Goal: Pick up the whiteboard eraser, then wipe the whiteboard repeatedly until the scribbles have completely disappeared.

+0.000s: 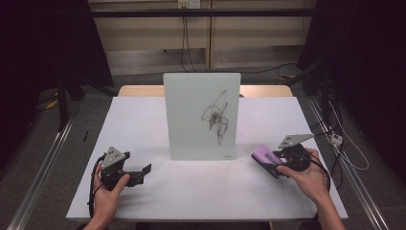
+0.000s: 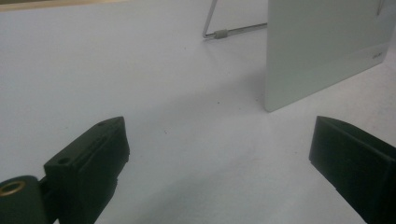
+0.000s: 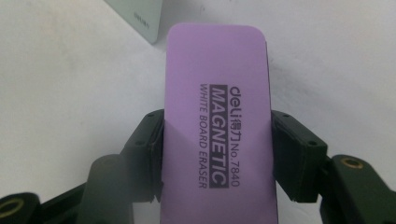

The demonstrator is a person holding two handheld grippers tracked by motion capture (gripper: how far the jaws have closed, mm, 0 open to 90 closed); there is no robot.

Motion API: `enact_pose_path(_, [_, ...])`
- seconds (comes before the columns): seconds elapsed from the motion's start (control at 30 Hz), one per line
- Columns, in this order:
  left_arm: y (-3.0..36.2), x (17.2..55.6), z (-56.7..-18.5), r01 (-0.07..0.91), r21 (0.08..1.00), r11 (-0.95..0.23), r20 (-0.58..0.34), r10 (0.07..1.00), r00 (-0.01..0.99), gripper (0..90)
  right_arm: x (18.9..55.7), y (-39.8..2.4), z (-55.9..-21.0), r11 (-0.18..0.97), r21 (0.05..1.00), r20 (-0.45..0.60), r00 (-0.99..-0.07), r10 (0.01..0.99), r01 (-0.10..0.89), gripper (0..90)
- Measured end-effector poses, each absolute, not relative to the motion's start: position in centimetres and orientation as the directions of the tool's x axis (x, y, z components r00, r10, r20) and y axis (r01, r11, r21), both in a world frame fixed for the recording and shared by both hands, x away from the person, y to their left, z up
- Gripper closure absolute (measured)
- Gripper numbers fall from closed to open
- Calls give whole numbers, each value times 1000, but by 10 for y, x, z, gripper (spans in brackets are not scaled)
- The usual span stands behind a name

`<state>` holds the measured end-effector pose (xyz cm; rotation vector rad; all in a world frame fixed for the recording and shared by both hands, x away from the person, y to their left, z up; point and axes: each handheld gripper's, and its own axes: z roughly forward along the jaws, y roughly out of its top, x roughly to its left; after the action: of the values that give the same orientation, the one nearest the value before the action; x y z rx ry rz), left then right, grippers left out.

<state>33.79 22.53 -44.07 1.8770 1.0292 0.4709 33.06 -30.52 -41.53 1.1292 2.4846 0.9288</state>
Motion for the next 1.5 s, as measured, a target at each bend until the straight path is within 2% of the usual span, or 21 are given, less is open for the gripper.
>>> enact_pose_path(0.63, [222,337,-441,455,855,-249,-75,808,584,48,327,-295,-403,452,722,38,-682,731,524,407])
enact_pose_path(1.5, [227,340,-441,464,854,-235,-83,818,569,48,334,-256,-371,467,804,-25,-763,646,369,407])
